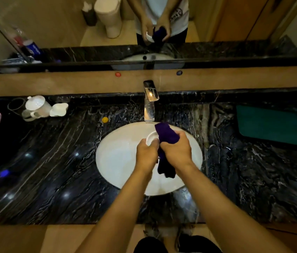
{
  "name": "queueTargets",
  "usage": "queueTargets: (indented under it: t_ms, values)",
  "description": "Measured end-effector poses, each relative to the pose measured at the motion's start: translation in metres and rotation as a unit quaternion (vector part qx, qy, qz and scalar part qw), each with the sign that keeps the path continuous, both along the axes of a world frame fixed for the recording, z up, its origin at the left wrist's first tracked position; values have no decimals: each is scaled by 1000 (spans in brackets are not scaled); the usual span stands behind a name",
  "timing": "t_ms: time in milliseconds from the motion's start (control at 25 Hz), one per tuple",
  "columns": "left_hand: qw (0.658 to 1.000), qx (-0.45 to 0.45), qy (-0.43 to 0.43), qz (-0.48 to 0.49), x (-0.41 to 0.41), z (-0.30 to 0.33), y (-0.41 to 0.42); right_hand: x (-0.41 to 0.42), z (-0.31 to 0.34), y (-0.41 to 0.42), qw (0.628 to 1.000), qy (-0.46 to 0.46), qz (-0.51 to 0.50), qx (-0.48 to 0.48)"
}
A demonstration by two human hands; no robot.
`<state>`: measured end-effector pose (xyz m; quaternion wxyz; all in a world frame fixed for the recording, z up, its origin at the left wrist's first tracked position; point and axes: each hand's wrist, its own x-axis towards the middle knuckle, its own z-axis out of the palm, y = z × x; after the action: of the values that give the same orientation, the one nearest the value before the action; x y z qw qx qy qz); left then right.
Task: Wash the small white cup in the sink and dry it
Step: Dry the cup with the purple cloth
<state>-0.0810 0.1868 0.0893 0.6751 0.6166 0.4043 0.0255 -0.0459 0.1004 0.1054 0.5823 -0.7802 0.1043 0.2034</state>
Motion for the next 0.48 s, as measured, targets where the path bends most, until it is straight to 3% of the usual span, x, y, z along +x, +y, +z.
queueTargets:
  t_ms: [80,160,280,360,400,480]
  values:
    - [992,6,22,-128,-2,4,24,15,7,-13,990,-19,133,-41]
    - [986,16,14,-163,0,5,34,22,14,-16,982,-41,179,-35]
    - [996,-38,-68,31,10,1,13,8,17,2,996,-80,38,32]
    - [975,-117,-89,169,19,-1,-7,-6,13,19,992,-42,-75,93]
    - [971,-123,-80,190,21,-4,-12,-9,11,24,988,-19,-107,109]
    - [985,-99,-58,132,18,-6,-8,-2,13,19,993,-11,-88,73]
